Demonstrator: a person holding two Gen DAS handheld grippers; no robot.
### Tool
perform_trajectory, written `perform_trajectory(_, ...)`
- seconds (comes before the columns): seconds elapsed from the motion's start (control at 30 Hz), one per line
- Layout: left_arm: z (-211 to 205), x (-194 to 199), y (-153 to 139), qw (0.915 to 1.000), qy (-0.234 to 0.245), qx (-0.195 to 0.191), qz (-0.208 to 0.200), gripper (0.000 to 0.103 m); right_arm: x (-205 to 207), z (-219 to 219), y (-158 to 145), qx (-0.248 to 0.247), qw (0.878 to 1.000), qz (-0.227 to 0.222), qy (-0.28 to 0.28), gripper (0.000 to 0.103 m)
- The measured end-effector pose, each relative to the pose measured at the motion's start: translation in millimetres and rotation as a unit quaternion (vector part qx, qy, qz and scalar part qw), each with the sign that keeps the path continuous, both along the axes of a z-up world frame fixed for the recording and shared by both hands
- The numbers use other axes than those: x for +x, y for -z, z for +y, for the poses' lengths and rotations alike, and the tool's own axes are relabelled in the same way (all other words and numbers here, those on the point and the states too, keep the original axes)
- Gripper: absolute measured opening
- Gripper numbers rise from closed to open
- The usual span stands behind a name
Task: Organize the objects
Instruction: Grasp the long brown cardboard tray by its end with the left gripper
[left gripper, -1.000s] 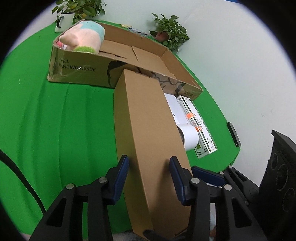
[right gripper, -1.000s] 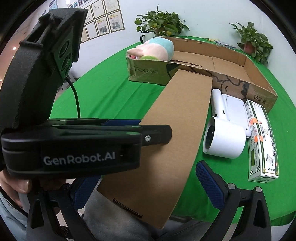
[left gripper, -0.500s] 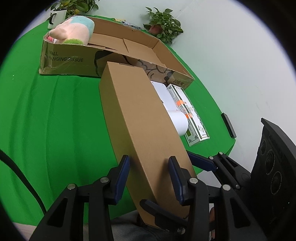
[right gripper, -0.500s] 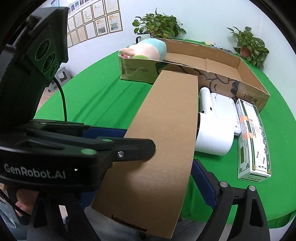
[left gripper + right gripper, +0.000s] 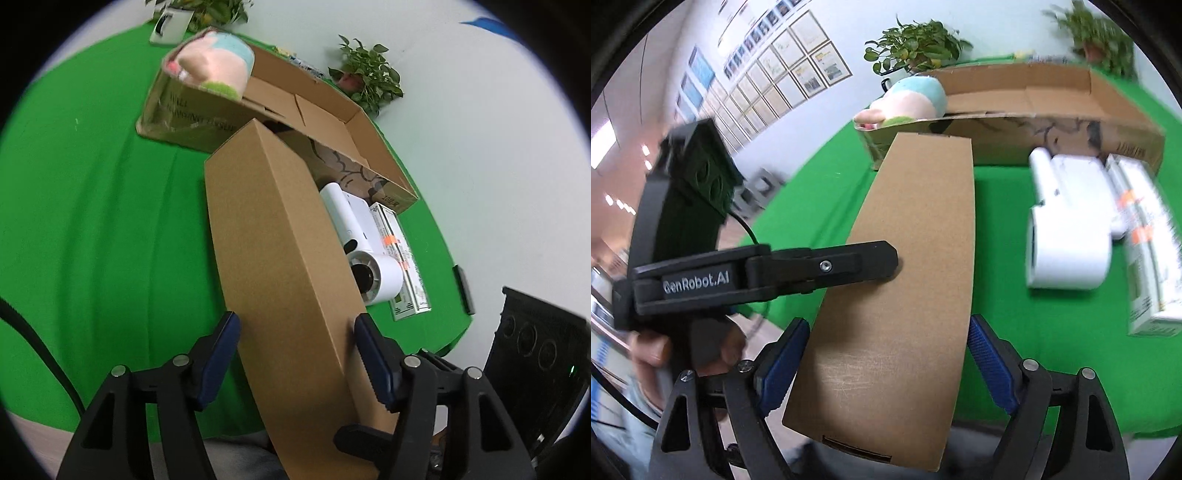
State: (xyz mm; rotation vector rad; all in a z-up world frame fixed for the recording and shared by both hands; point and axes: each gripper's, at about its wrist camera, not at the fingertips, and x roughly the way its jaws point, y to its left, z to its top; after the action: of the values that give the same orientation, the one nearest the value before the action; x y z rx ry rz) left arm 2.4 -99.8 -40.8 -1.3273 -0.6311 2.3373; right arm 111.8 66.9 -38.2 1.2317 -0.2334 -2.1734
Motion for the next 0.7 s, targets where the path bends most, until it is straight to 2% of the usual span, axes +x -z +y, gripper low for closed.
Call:
perform_trajectory(0.07, -0.5, 2.9, -7.3, 0.9999, -0.003, -0.010, 0.013, 0.053, -2.7, 1.0, 1.2, -0.017, 1.000, -0.008, -0.004, 0.084)
perform_trajectory(0.13, -3.4, 5.2, -16.7, 0.9995, -0.008, -0.010, 0.027, 0.033, -4.2, 1.5, 2.2, -0.027, 1.000, -0.011, -0.005, 0.085)
perform_trajectory(0.2, -3.9, 6.4, -23.6, 0.9993, -0.008, -0.011, 0.034, 0.024, -3.8, -0.6, 2.9, -0.031, 0.999, -0.011, -0.006, 0.085)
perform_trajectory(0.23, -3.1, 6.0, -24.9, 0.9993, -0.007, -0.013, 0.034, 0.024, -4.8, -0.5, 3.5, -0.034, 0.999, -0.012, -0.006, 0.086)
perform_trajectory(0.3, -5.8, 4.3, -25.0, 0.9995, -0.010, -0.005, 0.029, 0.028, -5.7, 0.1, 4.5, -0.041, 0.999, -0.014, -0.005, 0.085)
perform_trajectory(0.33, -8.4, 3.1, -22.5, 0.9996, -0.018, -0.003, 0.023, 0.042, -6.2, 1.6, 5.1, -0.048, 0.999, -0.015, -0.003, 0.085)
perform_trajectory(0.37, -5.8, 1.1, -18.0, 0.9993, -0.031, -0.009, 0.018, 0.051, -6.0, 3.2, 5.8, -0.054, 0.998, -0.017, -0.001, 0.085)
perform_trajectory(0.4, -8.4, 0.7, -15.9, 0.9990, -0.040, -0.011, 0.016, 0.067, -7.1, 5.7, 7.1, -0.061, 0.998, -0.021, 0.000, 0.085)
perform_trajectory(0.43, -11.8, 0.6, -11.6, 0.9987, -0.050, -0.004, 0.011, 0.073, -8.6, 8.3, 8.5, -0.072, 0.997, -0.028, 0.000, 0.085)
perform_trajectory(0.57, -15.6, 2.9, -8.0, 0.9986, -0.049, 0.020, 0.003, 0.073, -13.5, 12.6, 12.8, -0.099, 0.994, -0.048, -0.001, 0.085)
perform_trajectory(0.63, -5.7, 2.0, -9.1, 0.9997, -0.025, 0.001, 0.005, 0.067, -17.2, 12.9, 15.8, -0.115, 0.992, -0.060, -0.006, 0.085)
perform_trajectory(0.7, -2.8, 2.0, -10.5, 0.9996, -0.025, -0.010, 0.012, 0.067, -22.5, 11.5, 21.6, -0.133, 0.988, -0.079, -0.015, 0.085)
